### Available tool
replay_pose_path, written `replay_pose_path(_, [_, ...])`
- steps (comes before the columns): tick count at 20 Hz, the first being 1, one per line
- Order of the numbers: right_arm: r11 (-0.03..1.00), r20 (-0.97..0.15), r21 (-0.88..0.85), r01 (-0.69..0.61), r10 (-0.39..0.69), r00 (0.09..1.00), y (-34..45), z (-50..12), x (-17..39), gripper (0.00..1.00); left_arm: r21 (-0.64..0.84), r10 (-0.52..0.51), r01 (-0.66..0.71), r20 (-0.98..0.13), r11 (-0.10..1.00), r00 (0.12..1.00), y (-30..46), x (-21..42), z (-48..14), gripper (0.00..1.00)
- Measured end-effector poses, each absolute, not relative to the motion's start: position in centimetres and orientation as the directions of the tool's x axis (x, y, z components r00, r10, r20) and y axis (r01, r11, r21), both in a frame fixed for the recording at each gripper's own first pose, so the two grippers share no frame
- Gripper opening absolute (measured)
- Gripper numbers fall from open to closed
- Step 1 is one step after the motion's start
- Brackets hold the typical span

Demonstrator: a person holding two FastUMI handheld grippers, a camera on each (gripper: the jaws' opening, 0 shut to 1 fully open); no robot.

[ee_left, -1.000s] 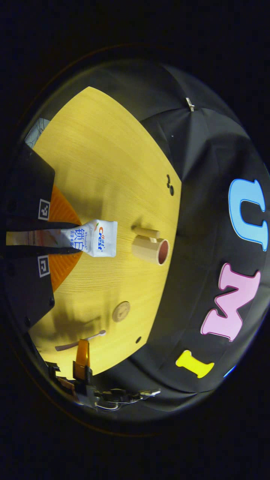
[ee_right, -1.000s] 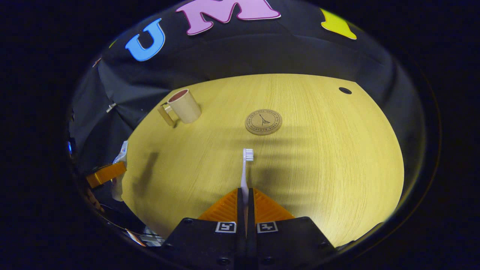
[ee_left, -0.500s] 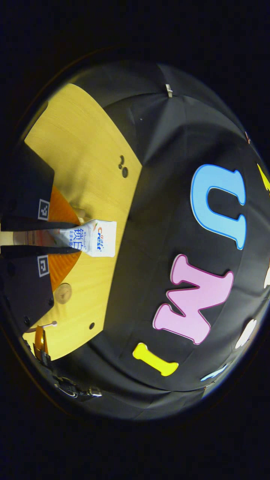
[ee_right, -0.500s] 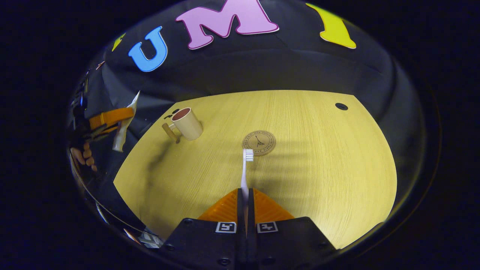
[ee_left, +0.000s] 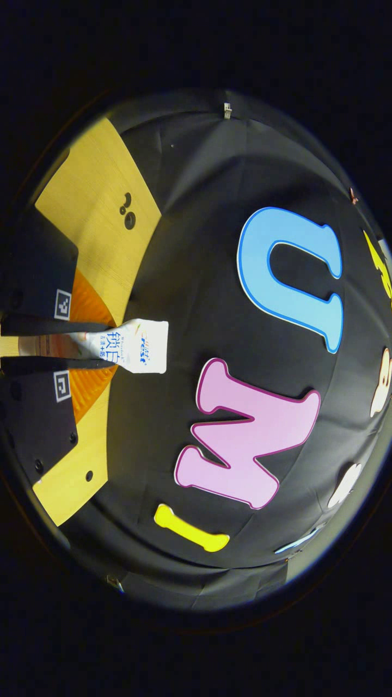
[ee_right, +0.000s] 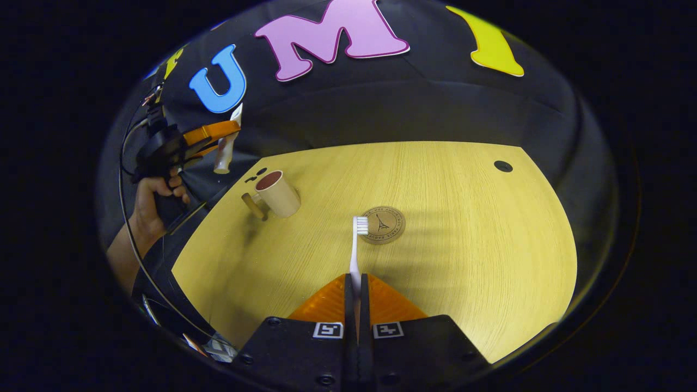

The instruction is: Put the toothbrush and toothpaste on the desktop into the cup, then pick up the cup and place it on the coaster on the desktop.

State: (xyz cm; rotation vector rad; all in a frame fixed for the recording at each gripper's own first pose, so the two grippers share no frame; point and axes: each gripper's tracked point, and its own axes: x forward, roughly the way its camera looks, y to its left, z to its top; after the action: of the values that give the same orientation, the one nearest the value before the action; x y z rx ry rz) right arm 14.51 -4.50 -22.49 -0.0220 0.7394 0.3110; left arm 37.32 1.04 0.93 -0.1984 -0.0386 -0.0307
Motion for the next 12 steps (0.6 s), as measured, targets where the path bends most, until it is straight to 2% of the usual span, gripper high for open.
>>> replay_pose_path(5, [0.955,-0.679,0.086,-0.286,0.266,0.684,-5.1,-23.4,15.1,0.05,-0.267,-0.005,0.031,0.100,0.963,0.995,2.1,42.2,-0.5,0.19])
replay_pose_path(12, [0.948,-0.683,0.103,-0.301,0.287,0.672,-4.0,-24.5,15.6,0.05,-0.247,0.030,-0.008,0.084,0.969,0.996,3.6,45.1,-4.5,0.19])
